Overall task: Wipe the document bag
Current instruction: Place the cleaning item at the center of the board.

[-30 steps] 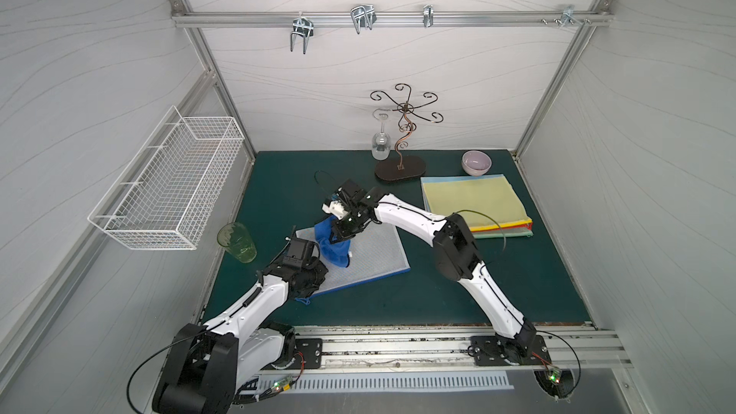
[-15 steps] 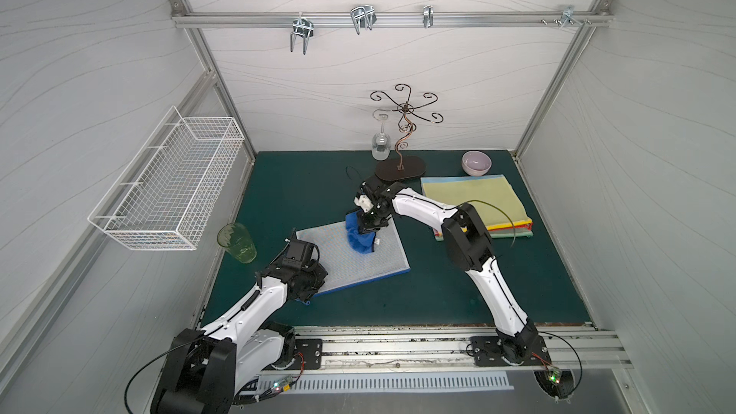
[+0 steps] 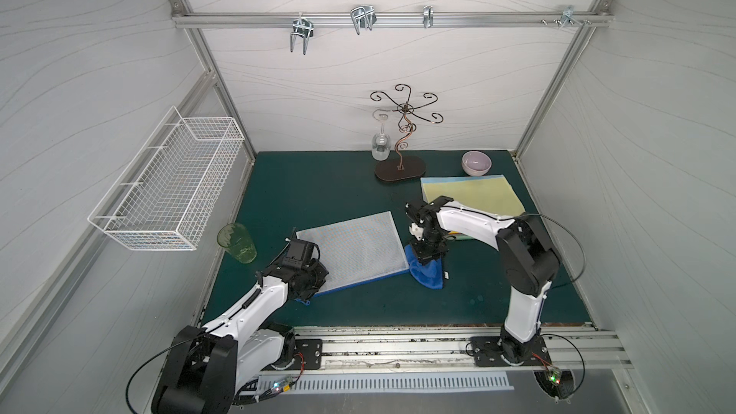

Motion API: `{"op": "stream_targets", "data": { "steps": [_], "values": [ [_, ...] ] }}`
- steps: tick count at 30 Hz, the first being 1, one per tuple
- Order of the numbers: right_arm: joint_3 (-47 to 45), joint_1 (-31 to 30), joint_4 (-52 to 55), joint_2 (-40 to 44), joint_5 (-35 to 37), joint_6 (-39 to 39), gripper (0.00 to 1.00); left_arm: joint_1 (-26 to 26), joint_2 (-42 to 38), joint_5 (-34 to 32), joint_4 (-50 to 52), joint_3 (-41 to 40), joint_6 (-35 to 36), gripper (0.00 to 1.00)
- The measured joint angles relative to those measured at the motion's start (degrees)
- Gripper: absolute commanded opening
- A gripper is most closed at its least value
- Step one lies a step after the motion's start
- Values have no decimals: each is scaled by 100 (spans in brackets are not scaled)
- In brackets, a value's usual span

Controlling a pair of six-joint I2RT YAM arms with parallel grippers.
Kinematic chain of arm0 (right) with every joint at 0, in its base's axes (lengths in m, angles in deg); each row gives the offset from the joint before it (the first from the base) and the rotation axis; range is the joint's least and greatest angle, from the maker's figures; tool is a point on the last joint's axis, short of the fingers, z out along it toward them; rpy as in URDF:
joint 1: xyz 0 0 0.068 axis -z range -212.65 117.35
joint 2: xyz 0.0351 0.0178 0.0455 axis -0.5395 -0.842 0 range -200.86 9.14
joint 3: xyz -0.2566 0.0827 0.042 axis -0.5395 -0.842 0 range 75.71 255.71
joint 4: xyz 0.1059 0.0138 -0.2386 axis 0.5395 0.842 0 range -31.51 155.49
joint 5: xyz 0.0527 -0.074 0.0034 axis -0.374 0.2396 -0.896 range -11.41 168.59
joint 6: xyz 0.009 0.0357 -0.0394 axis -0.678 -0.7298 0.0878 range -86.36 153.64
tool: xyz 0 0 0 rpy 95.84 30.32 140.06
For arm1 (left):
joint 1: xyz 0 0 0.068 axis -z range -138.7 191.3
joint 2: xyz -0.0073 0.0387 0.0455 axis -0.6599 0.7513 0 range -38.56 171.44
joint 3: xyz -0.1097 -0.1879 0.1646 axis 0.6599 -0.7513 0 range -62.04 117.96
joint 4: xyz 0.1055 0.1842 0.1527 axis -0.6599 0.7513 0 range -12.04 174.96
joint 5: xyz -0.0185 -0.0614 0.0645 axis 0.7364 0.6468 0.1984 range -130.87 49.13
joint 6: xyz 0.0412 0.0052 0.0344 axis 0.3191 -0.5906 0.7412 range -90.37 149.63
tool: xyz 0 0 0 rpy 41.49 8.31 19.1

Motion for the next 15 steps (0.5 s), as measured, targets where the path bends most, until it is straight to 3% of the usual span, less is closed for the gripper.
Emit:
{"op": "stream_targets", "data": {
  "steps": [4,5,9,10,15],
  "values": [
    [-636,315,83,632,20,-138,3,0,90,39,-136,2,0,0],
    [-826,385,59,785,26,-190,15,0,96,48,-162,2,0,0],
    [-1346,435,55,1263,-59,-358,86,0,96,50,-184,2,11,0],
    [-1392,442,66,1370,-70,-391,98,0,90,50,-184,2,17,2],
    [-1222,514,245,2225,-72,-457,99,0,-28,46,-44,9,155,17]
  ]
}}
